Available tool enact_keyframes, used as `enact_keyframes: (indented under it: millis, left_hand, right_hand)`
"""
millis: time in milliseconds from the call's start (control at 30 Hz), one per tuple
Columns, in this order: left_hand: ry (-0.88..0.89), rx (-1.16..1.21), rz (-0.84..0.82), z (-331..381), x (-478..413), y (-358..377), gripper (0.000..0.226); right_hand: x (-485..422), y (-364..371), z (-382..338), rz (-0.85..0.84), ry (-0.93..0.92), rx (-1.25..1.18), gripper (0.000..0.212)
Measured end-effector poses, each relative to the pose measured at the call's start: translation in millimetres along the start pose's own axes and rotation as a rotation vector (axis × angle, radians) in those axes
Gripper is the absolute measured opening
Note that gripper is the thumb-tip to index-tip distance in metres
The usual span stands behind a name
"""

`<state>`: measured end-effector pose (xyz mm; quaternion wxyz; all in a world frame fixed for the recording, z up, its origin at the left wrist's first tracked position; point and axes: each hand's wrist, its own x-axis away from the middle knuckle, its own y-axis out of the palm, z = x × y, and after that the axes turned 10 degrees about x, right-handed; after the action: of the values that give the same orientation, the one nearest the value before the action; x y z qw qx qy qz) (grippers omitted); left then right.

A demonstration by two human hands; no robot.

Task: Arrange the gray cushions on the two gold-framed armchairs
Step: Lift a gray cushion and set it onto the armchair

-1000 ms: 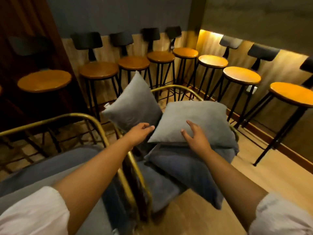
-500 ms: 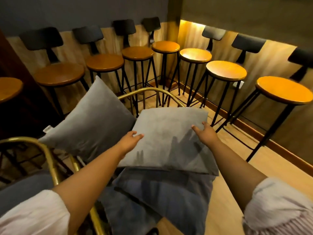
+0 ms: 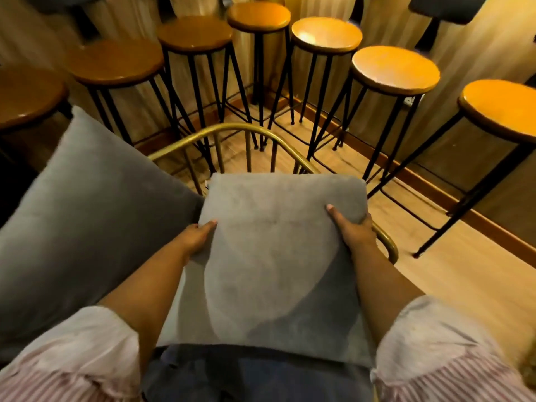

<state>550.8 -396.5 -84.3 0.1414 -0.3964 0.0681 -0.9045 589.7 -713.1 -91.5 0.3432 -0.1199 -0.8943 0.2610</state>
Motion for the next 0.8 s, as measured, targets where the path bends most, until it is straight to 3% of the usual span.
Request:
enact_keyframes:
  millis: [167, 467, 600, 800]
  left_hand:
    - [-0.028, 0.133, -0.058, 2.4, -24.1, 5.5, 0.104]
    - [0.197, 0.190, 0.050, 4.3, 13.2, 23.5, 0.086]
    - [0.310, 0.188, 0.086, 10.9, 63.4, 25.1, 0.079]
    - [0.442, 0.252, 0.146, -3.7, 165.7, -11.6, 0.081]
  right_hand:
    - [-5.7, -7.4, 12.2, -0.035, 0.001, -0.048, 0.140]
    - [3.0, -30.1, 31.2, -0.055, -0.055, -0.115, 0.106]
    - [33.7, -54.6, 37.2, -0.071, -0.112, -0.248, 0.113]
    - [108.9, -83.0, 37.8, -0.088, -0.264, -0.323, 0.103]
